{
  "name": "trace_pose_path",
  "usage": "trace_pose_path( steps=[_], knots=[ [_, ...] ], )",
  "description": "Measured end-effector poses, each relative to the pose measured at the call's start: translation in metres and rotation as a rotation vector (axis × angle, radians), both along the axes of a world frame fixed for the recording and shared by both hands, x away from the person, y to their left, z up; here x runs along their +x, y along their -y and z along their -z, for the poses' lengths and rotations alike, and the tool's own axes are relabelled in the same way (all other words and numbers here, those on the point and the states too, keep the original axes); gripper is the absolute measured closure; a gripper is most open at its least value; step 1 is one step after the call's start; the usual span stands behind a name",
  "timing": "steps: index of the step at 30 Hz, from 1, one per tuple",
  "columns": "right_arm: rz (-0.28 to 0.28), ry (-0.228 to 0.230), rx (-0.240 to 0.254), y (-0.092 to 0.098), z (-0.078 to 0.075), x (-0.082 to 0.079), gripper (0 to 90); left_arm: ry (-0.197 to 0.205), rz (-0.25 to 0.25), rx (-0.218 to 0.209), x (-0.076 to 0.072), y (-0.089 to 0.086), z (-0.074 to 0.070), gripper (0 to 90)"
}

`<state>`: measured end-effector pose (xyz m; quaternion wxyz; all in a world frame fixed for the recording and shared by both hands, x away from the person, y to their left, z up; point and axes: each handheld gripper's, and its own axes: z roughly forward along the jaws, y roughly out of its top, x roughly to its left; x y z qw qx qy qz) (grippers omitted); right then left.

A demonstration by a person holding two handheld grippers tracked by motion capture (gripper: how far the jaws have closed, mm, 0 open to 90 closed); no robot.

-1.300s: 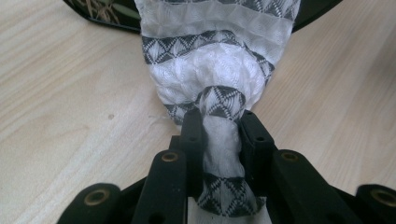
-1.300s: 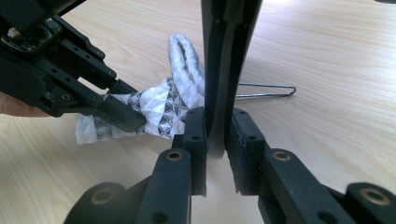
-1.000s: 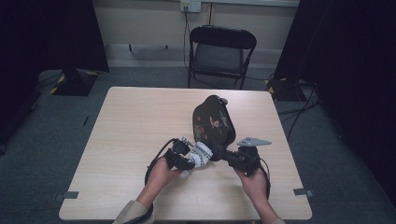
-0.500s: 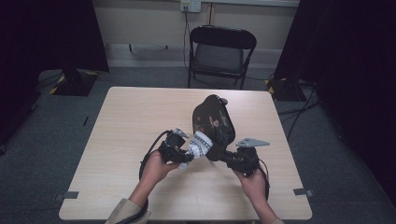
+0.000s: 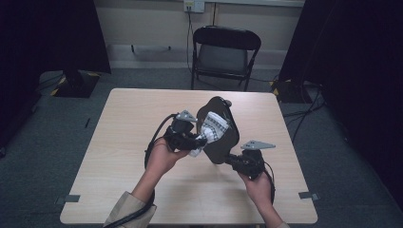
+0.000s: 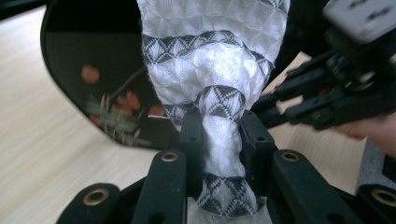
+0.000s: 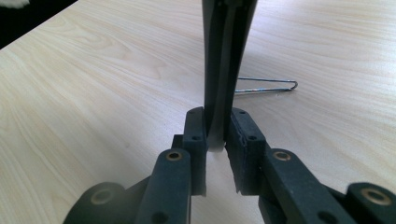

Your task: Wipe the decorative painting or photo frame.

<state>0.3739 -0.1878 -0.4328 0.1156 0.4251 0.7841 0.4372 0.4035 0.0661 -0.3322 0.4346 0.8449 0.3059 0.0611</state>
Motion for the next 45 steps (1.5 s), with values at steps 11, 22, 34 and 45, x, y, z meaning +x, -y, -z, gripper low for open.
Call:
trace_pose_path(
  steps=[11,22,34,45],
  knots=[
    [-0.002,0.002,0.004,0.0,0.0,0.0,78.3,-0.015,0.059,-0.003,-0.001,0.021,0.002,74.1],
    [0.002,0.011,0.001,0.001,0.0,-0.003,78.3,-0.064,0.054,0.036,-0.001,0.019,0.031,74.1],
    [0.002,0.015,0.005,0.001,-0.002,-0.003,78.3,-0.154,0.018,0.092,0.005,0.011,0.081,74.2],
    [-0.005,0.015,0.008,0.001,-0.002,-0.001,77.1,-0.221,0.0,0.141,0.006,0.008,0.115,74.2]
  ],
)
